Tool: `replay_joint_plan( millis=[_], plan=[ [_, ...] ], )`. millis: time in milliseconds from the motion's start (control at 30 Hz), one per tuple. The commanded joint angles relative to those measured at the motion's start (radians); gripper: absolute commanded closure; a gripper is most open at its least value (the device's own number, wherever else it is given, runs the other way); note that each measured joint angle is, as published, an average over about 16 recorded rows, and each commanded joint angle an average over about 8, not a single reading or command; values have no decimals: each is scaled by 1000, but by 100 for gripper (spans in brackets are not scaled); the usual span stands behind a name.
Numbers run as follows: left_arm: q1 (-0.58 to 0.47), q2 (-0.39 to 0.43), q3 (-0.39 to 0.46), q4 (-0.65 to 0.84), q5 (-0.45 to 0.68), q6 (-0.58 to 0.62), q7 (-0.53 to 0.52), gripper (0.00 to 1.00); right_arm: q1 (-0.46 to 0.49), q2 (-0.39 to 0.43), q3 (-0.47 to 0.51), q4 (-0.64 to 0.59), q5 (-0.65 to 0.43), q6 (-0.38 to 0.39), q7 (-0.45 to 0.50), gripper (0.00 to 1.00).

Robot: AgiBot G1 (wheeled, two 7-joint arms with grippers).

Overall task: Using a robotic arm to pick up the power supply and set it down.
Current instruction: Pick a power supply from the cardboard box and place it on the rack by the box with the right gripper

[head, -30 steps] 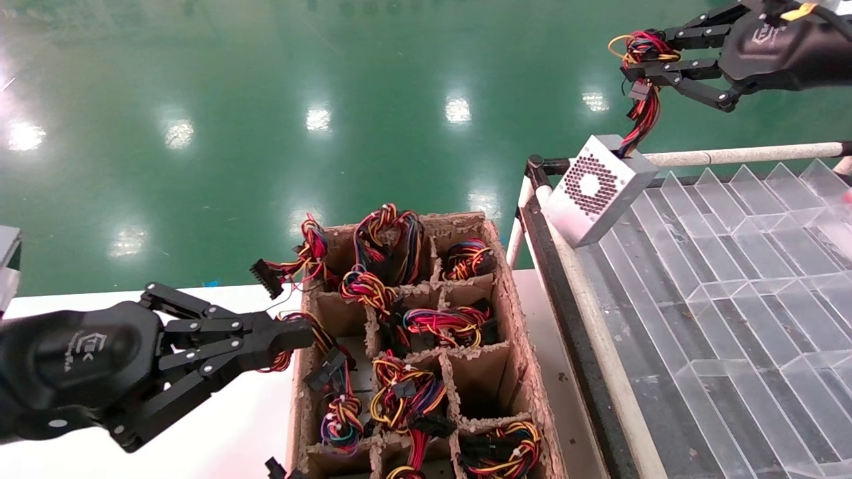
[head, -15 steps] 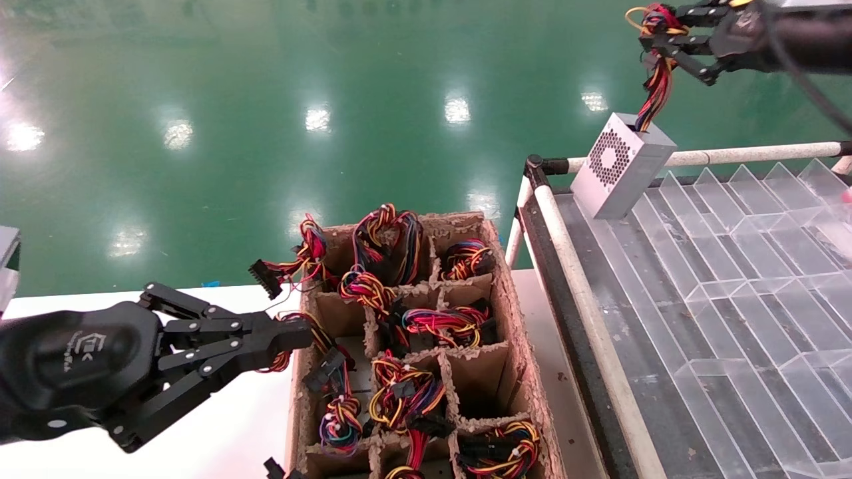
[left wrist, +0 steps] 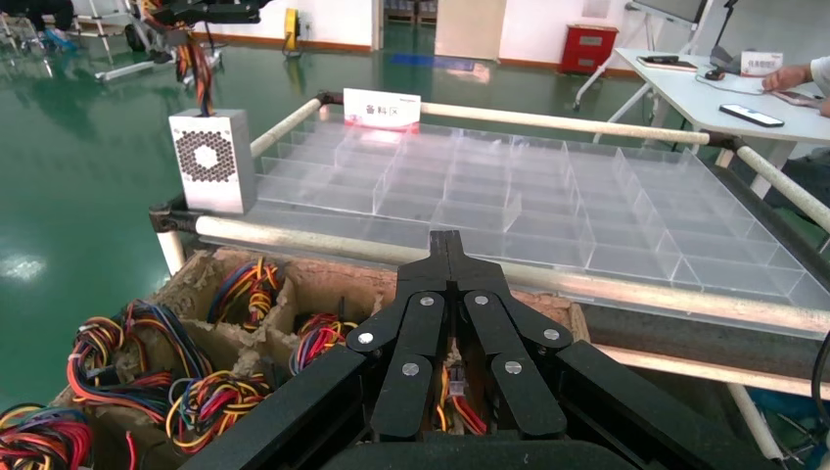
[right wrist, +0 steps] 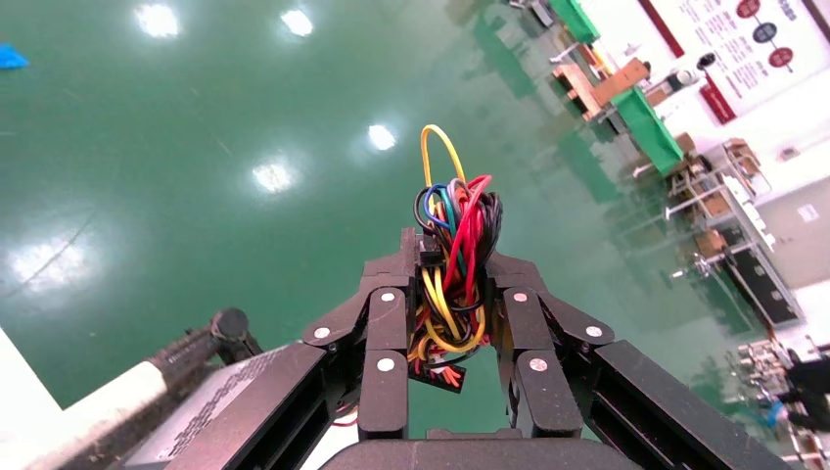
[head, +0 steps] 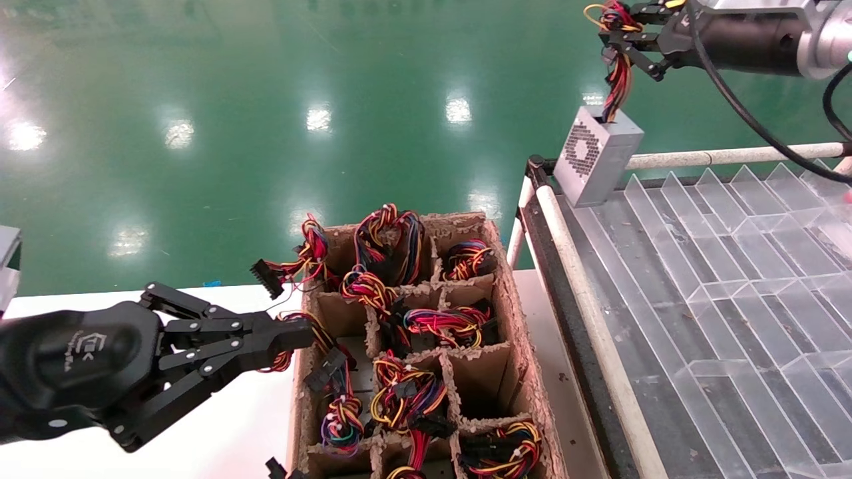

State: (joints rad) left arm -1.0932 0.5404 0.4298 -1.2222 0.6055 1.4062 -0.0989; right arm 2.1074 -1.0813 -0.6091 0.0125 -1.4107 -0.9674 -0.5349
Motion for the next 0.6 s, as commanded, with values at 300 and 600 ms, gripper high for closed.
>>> replay_joint_plan(
  millis=[300,600],
  plan=[
    [0,0,0,0,0,0,0,100,11,-29,-5,-1,-7,-29,4,100],
    [0,0,0,0,0,0,0,100,5,-27,-15,-17,-21,-40,11,100]
  ],
)
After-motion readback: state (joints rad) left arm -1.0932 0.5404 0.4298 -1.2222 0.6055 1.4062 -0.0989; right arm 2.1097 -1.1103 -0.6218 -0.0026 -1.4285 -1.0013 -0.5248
